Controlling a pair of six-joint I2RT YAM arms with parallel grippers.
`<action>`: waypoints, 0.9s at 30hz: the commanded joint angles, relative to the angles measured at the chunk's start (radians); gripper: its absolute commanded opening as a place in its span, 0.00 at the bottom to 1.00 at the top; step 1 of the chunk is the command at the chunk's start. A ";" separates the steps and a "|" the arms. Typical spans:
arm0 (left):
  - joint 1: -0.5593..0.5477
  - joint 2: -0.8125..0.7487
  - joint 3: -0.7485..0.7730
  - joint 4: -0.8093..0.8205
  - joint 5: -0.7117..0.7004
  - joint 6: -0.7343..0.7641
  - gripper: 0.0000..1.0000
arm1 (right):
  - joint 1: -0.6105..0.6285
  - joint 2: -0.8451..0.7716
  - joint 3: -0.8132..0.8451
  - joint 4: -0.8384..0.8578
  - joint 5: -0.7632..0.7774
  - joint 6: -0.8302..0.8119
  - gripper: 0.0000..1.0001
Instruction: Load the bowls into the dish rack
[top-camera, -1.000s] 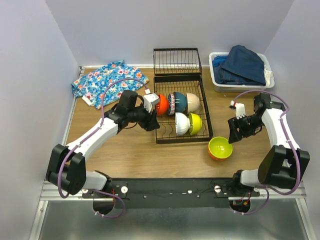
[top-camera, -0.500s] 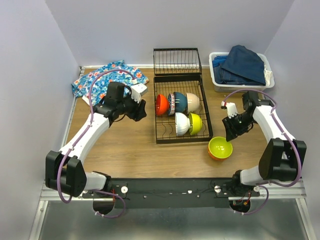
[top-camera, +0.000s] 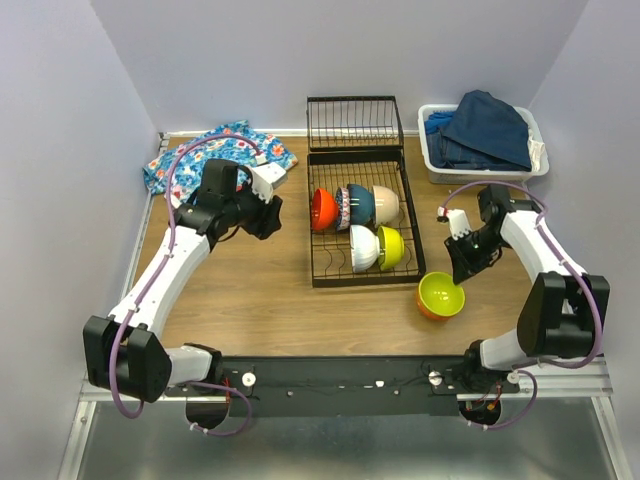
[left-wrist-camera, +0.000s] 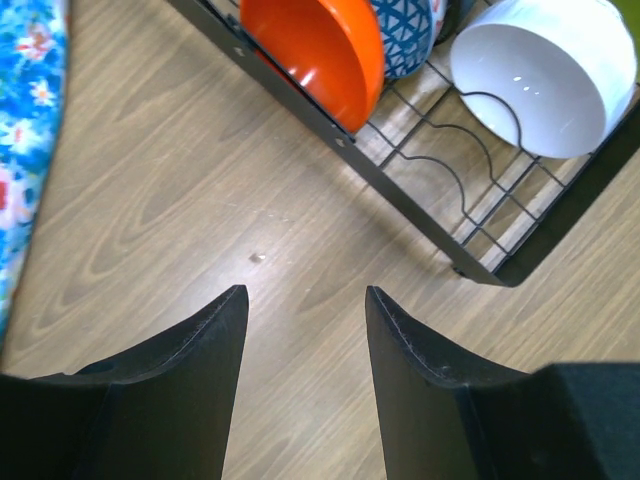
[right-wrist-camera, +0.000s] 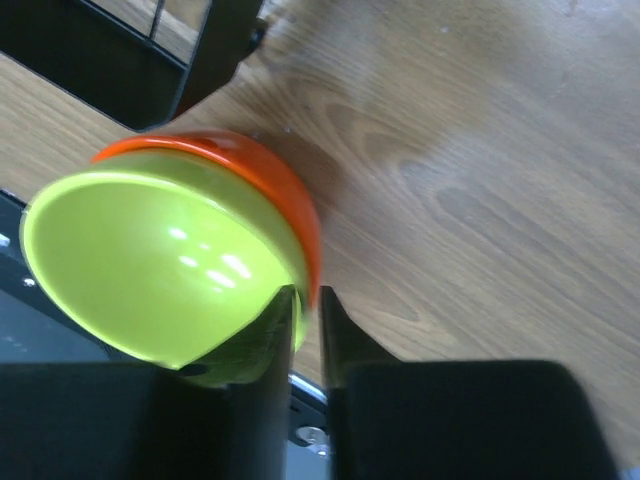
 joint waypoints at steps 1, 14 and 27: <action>0.019 -0.011 0.049 -0.052 -0.043 0.059 0.59 | 0.014 0.007 -0.003 -0.036 -0.033 -0.012 0.12; 0.062 -0.076 0.004 -0.058 -0.034 0.062 0.59 | 0.033 -0.126 0.205 -0.174 -0.126 -0.032 0.01; 0.108 -0.302 -0.057 -0.239 -0.010 0.266 0.61 | 0.401 -0.027 0.362 -0.159 -0.076 -0.008 0.01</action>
